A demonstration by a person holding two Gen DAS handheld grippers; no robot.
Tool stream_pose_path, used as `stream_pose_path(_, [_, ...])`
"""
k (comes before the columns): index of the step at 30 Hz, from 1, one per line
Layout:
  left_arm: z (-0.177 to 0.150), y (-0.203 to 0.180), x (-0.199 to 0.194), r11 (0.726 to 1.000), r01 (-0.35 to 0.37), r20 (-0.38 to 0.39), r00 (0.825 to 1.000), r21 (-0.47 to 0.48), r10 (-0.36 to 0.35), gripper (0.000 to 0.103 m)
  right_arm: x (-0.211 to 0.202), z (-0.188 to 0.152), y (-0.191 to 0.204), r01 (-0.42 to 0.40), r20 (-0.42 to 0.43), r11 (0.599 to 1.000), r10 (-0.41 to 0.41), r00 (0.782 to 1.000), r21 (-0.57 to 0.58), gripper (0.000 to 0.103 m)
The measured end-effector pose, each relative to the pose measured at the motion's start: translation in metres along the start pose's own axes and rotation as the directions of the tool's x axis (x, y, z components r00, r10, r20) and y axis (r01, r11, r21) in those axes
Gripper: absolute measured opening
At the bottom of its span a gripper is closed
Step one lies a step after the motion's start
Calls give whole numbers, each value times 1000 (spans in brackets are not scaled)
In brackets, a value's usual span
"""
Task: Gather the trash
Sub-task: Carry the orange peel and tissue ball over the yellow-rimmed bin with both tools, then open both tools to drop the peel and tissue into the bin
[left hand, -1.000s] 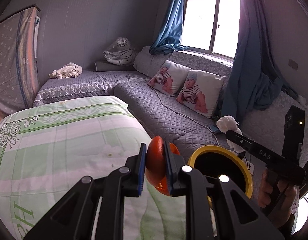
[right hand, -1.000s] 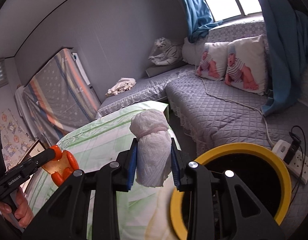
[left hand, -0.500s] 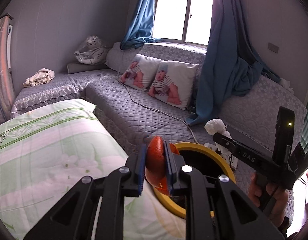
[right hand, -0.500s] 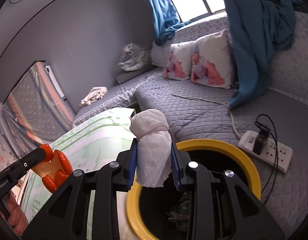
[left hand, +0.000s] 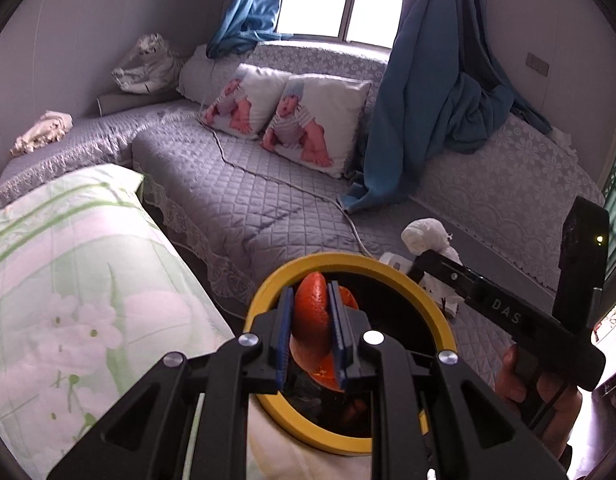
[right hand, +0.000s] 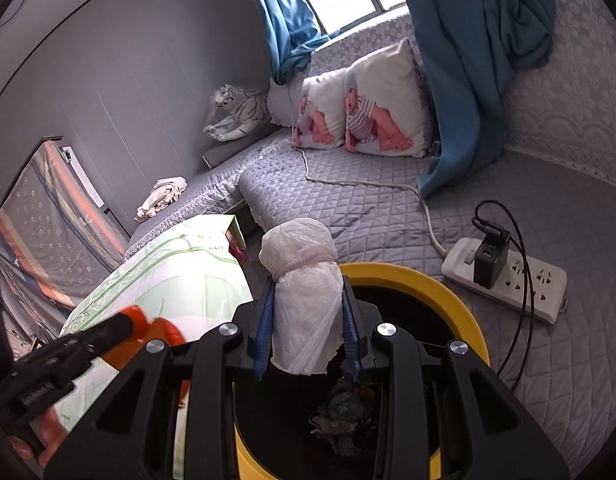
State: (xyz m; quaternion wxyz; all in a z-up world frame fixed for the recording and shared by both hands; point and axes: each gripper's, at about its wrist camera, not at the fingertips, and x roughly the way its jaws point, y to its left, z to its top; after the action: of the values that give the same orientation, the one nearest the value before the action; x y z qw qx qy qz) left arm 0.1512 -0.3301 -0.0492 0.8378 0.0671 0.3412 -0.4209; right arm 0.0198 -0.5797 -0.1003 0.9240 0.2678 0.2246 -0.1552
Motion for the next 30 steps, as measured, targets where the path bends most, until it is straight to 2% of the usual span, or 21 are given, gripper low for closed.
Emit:
stream_pose_path(8, [-11, -1, 47, 999, 30, -97, 995, -23, -32, 16, 24, -9, -17, -16, -90, 998, 21, 996, 63, 29])
stream_pose_path(16, [-25, 4, 81, 998, 27, -165, 986, -50, -35, 17, 39, -17, -31, -11, -148, 991, 30, 989, 130, 29])
stream_pose_path(23, [-27, 7, 91, 997, 25, -168, 985, -69, -36, 17, 49, -20, -36, 1, -181, 988, 27, 983, 152, 31])
stream_pose_path(26, [-28, 11, 92, 995, 41, -183, 981, -95, -58, 18, 46, -21, -36, 16, -179, 988, 12, 984, 156, 32])
stream_pose_path(29, [-28, 13, 91, 992, 44, -179, 982, -115, -64, 25, 42, -20, -36, 28, -174, 986, 1, 985, 165, 42])
stream_pose_path(30, [-27, 15, 89, 992, 41, -174, 983, -121, -62, 31, 40, -20, -38, 34, -170, 984, -4, 985, 173, 48])
